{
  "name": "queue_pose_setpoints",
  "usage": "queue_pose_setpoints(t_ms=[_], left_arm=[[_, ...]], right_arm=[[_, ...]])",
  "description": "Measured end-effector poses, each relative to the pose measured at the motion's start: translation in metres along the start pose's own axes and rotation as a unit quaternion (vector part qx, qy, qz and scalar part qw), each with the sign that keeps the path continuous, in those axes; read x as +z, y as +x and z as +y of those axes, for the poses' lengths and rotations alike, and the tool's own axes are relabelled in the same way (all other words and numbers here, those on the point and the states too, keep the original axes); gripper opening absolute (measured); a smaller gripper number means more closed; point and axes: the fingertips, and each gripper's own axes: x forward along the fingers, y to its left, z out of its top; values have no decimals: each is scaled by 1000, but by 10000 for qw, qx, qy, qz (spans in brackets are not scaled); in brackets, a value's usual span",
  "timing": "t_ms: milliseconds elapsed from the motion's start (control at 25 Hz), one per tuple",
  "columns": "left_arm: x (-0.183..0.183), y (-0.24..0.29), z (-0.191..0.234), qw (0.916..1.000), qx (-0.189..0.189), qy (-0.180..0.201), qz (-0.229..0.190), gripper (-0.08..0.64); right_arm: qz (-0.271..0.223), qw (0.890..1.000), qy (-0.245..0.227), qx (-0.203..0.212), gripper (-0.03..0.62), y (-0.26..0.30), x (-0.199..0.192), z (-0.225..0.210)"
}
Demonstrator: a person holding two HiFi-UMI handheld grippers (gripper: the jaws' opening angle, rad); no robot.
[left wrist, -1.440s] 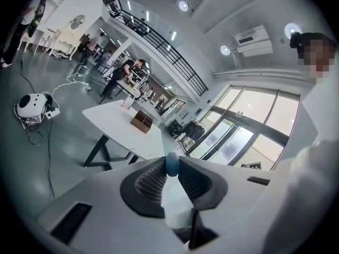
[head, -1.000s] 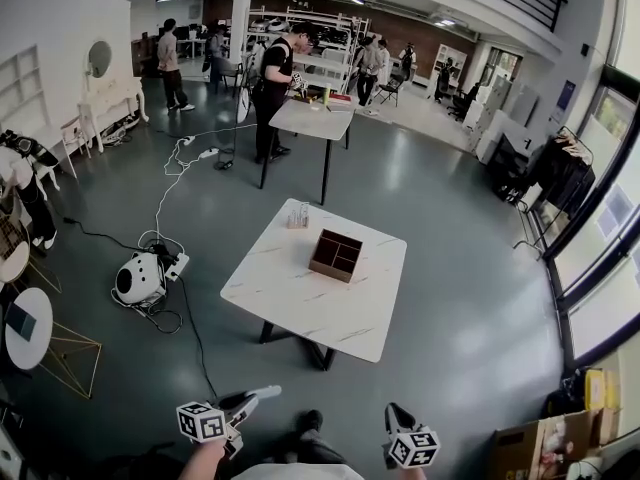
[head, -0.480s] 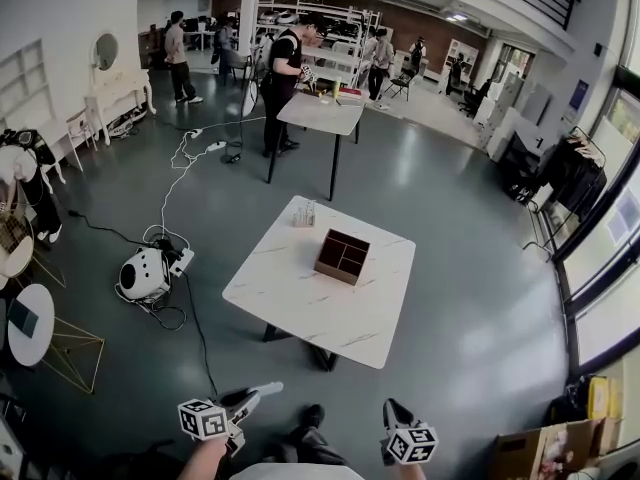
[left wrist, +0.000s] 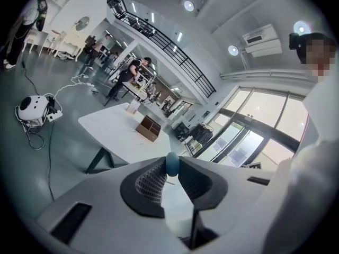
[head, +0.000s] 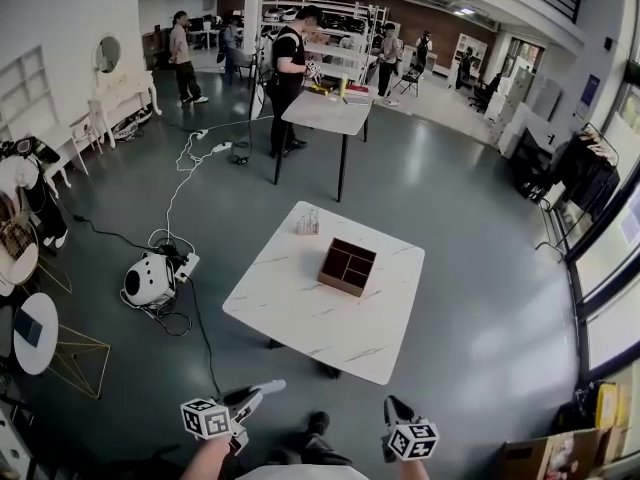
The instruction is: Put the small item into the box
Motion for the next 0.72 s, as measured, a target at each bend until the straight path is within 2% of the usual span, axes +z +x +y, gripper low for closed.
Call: queue_pose_setpoints(t_ms=[280, 720], left_arm=[[24, 40, 2, 9999, 12, 57, 103, 72], [55, 94, 3, 9999, 118, 10, 31, 72]], right_arm=[[175, 9998, 41, 129, 28, 39, 13, -17], [347, 9991, 14, 260, 28, 85, 45, -59]])
